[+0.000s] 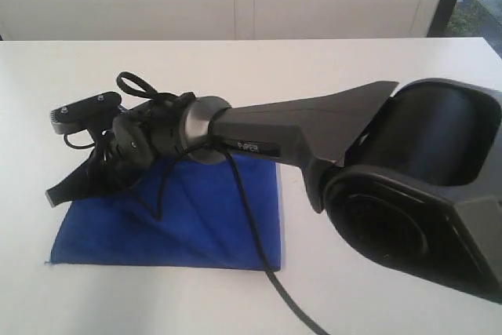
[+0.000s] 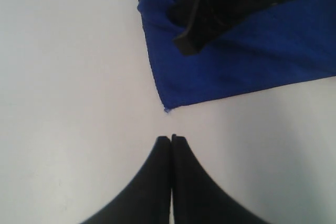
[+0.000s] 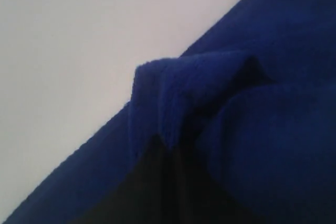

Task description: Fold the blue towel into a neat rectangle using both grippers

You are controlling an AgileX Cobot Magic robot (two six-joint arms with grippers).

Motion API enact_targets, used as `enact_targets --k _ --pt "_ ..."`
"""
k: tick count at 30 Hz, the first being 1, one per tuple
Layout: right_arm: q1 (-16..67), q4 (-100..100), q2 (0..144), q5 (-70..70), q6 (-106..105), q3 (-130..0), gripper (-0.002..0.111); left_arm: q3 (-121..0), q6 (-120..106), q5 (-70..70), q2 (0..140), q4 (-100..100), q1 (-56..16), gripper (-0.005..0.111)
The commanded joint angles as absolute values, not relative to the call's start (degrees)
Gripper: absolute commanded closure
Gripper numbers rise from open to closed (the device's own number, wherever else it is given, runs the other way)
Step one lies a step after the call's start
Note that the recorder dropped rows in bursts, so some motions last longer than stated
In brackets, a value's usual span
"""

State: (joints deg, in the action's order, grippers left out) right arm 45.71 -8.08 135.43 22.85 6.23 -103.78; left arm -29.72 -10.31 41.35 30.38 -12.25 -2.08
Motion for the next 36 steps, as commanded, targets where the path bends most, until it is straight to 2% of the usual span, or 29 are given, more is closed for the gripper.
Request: enact_targets --k 1,3,5,6,7,9,10,16,19,22,24,26,33,36 --pt "45.61 -8.07 134.84 19.63 5.78 -104.20 0.107 -29.32 -10.47 41.63 29.97 -12.53 -1.83 0.107" --pt "45.61 -8.07 134.84 19.63 5.78 -104.20 0.101 -29.32 -10.47 41.63 29.97 -12.53 -1.83 0.107" --pt "45.61 -8.17 134.70 20.89 5.78 -104.52 0.088 -29.32 -10.47 41.63 29.97 -12.53 -1.83 0.107" --pt "45.61 -8.17 133.93 23.37 5.78 -104.97 0.071 -29.32 -10.47 41.63 29.97 -12.53 -1.83 0.107" --pt "45.61 -8.17 133.46 24.75 5.78 -105.25 0.064 -29.32 -10.47 41.63 29.97 -12.53 -1.83 0.107" --pt "45.33 -8.17 131.39 27.26 5.78 -105.58 0.056 -29.32 -10.47 41.63 29.97 -12.53 -1.83 0.107" --pt "45.15 -8.17 130.42 28.26 5.78 -105.58 0.056 -29.32 -10.47 41.63 29.97 -12.53 -1.83 0.107" --pt "41.04 -7.68 124.45 39.37 0.70 -105.58 0.056 -29.32 -10.47 41.63 29.97 -12.53 -1.83 0.107" --pt "35.31 -7.28 123.66 47.92 -6.35 -105.42 0.063 -29.32 -10.47 41.63 29.97 -12.53 -1.83 0.107" --pt "31.97 -5.22 123.66 47.34 -6.46 -104.04 0.074 -29.32 -10.47 41.63 29.97 -12.53 -1.83 0.107" --pt "30.02 -3.59 123.80 45.52 -6.46 -103.03 0.087 -29.32 -10.47 41.63 29.97 -12.53 -1.83 0.107" --pt "27.70 -3.64 125.27 43.46 -6.46 -102.64 0.106 -29.32 -10.47 41.63 29.97 -12.53 -1.83 0.107" --pt "23.56 -2.81 134.52 35.40 -5.93 -102.64 0.108 -29.32 -10.47 41.63 29.97 -12.53 -1.83 0.107" --pt "21.58 -1.23 135.83 35.35 2.82 -102.64 0.108 -29.32 -10.47 41.63 29.97 -12.53 -1.83 0.107"
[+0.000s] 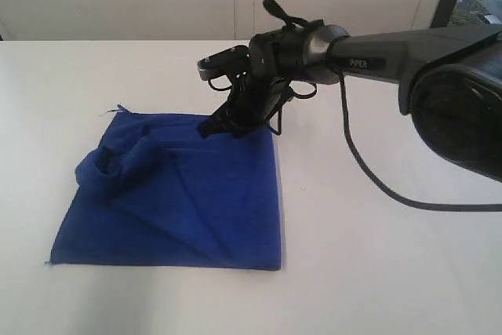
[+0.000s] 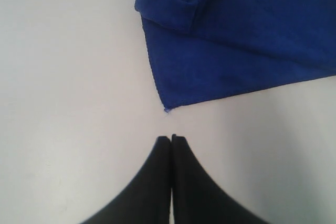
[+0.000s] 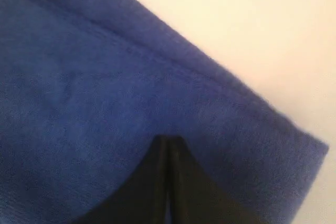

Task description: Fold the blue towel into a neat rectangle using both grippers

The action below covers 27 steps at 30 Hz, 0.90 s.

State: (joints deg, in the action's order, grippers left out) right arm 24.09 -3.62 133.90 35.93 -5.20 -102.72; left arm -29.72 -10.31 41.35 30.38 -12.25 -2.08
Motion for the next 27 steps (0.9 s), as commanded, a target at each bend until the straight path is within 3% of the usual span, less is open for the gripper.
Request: enact_targets --k 1,15,27 --pt "21.05 0.00 135.93 36.73 4.98 -102.64 0.108 -29.32 -10.47 41.63 29.97 -12.53 -1.83 0.107" --pt "18.92 18.36 134.90 69.86 14.12 -102.64 0.108 -29.32 -10.47 41.63 29.97 -12.53 -1.83 0.107" --pt "20.05 17.14 129.05 69.96 9.83 -95.13 0.108 -29.32 -10.47 41.63 29.97 -12.53 -1.83 0.107"
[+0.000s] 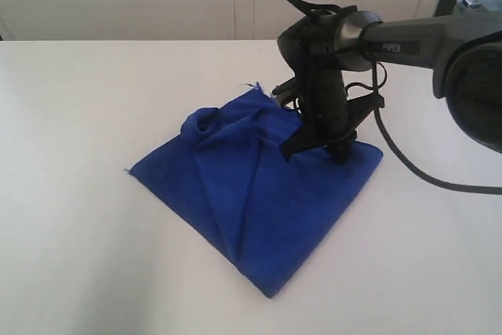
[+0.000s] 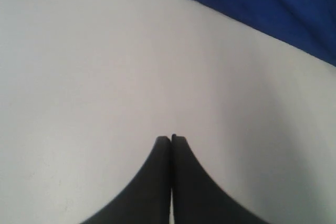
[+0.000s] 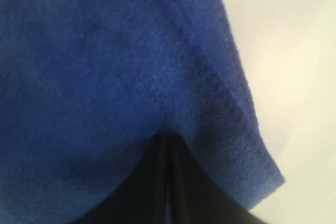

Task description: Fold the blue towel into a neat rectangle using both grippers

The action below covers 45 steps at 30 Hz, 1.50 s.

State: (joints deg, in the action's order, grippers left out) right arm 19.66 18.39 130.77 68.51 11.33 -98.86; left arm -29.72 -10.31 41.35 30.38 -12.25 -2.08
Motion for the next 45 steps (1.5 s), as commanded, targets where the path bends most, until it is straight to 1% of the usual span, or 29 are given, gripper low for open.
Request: enact_targets --k 1,5,11,16,19,25,38,45 --pt "20.05 17.14 128.33 69.96 9.83 -94.84 0.108 -29.32 -10.47 41.63 29.97 -12.53 -1.83 0.107" --pt "20.64 17.93 123.68 69.96 8.65 -94.72 0.108 -29.32 -10.47 41.63 29.97 -12.53 -1.83 0.107" --pt "24.81 16.49 116.49 69.96 7.40 -94.72 0.108 -29.32 -10.47 41.63 29.97 -12.53 -1.83 0.107" --pt "31.11 4.61 117.21 57.49 0.88 -94.72 0.108 -29.32 -10.47 41.63 29.97 -12.53 -1.83 0.107" --pt "34.06 1.86 119.70 49.12 0.00 -94.72 0.108 -29.32 -10.47 41.63 29.97 -12.53 -1.83 0.107" --pt "37.34 -3.02 125.57 40.16 0.00 -94.72 0.108 -29.32 -10.47 41.63 29.97 -12.53 -1.83 0.107" --pt "38.20 -4.11 131.16 30.73 3.56 -94.97 0.108 -29.32 -10.47 41.63 29.97 -12.53 -1.83 0.107" --pt "36.23 -3.85 134.31 26.37 11.98 -99.16 0.108 -29.32 -10.47 41.63 29.97 -12.53 -1.83 0.107"
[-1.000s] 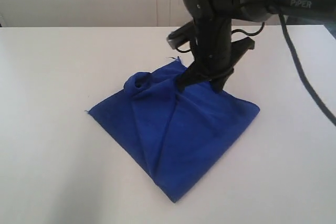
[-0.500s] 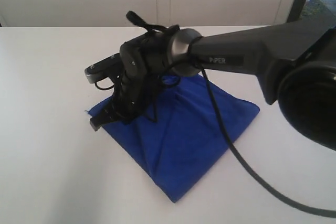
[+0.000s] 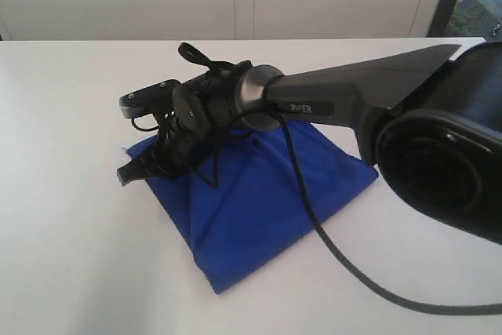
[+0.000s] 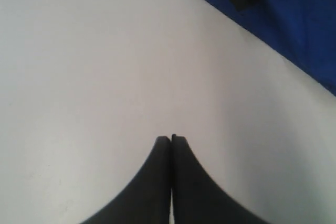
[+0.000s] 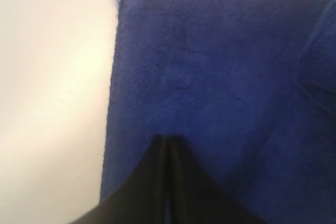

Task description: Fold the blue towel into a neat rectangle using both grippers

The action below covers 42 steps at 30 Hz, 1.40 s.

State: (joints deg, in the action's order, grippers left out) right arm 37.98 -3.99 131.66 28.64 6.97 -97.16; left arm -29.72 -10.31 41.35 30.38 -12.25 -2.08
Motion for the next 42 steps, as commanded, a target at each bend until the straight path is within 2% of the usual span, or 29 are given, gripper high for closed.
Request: enact_targets --k 1,10,17,22,26,31,42 --pt "35.72 -3.85 134.99 25.97 13.09 -99.89 0.108 -29.32 -10.47 41.63 29.97 -12.53 -1.83 0.107" --pt "31.44 -3.85 137.33 19.76 16.94 -103.43 0.108 -29.32 -10.47 41.63 29.97 -12.53 -1.83 0.107" --pt "31.27 -4.24 131.80 22.56 16.82 -105.92 0.108 -29.32 -10.47 41.63 29.97 -12.53 -1.83 0.107" --pt "30.46 -3.86 125.84 31.58 13.82 -105.92 0.108 -29.32 -10.47 41.63 29.97 -12.53 -1.83 0.107" --pt "28.97 -1.60 123.40 46.98 4.56 -105.92 0.108 -29.32 -10.47 41.63 29.97 -12.53 -1.83 0.107" --pt "26.44 5.49 123.51 63.91 2.63 -104.98 0.108 -29.32 -10.47 41.63 29.97 -12.53 -1.83 0.107" --pt "22.15 7.76 123.40 62.97 2.76 -91.83 0.108 -29.32 -10.47 41.63 29.97 -12.53 -1.83 0.107"
